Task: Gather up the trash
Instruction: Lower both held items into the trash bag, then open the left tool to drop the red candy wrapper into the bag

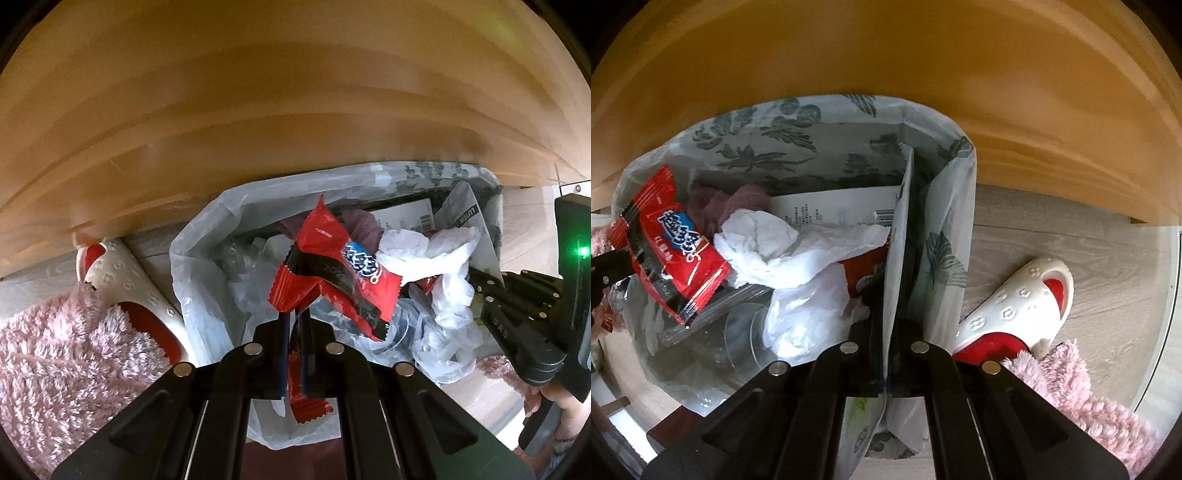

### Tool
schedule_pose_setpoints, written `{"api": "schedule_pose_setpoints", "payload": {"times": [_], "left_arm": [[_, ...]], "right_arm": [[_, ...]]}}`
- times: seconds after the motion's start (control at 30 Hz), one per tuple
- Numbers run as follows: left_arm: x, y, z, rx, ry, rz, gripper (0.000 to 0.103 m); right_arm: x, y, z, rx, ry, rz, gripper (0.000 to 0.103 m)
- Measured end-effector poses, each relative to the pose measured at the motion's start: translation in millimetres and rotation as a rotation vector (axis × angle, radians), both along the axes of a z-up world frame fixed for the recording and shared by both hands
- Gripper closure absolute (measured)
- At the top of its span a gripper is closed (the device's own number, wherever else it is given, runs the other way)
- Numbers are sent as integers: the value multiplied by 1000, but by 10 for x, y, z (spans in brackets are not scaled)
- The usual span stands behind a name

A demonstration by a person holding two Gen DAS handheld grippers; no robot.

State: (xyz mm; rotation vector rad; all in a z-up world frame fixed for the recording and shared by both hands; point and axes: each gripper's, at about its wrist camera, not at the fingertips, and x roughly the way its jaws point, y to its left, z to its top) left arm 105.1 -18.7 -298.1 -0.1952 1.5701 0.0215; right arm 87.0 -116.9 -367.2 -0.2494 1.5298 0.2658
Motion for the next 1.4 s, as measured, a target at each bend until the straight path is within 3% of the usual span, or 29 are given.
{"api": "schedule_pose_setpoints", "payload": {"times": [0.27,0.4,0.6,0.77,0.9,1.17,1.4], "left_arm": [[46,1,-33,-38,-3,1,99],[51,42,-53,-53,38,26,68],[21,55,50,-70,19,23,50],[-7,62,114,-70,11,25,48],[-29,95,184,-82,3,45,48],[-96,144,292,-81,-13,46,48],[-136,189,384,-77,-27,59,48]], "right_arm": [[-16,-19,-9,10,-4,-2,102],[-15,-71,33,28,3,-18,102],[11,-123,120,50,4,-48,102],[12,-149,186,60,-2,-76,99],[5,-191,251,98,-13,-105,78],[-37,-121,425,119,-59,-81,61],[-86,-114,596,136,-100,-72,57]]}}
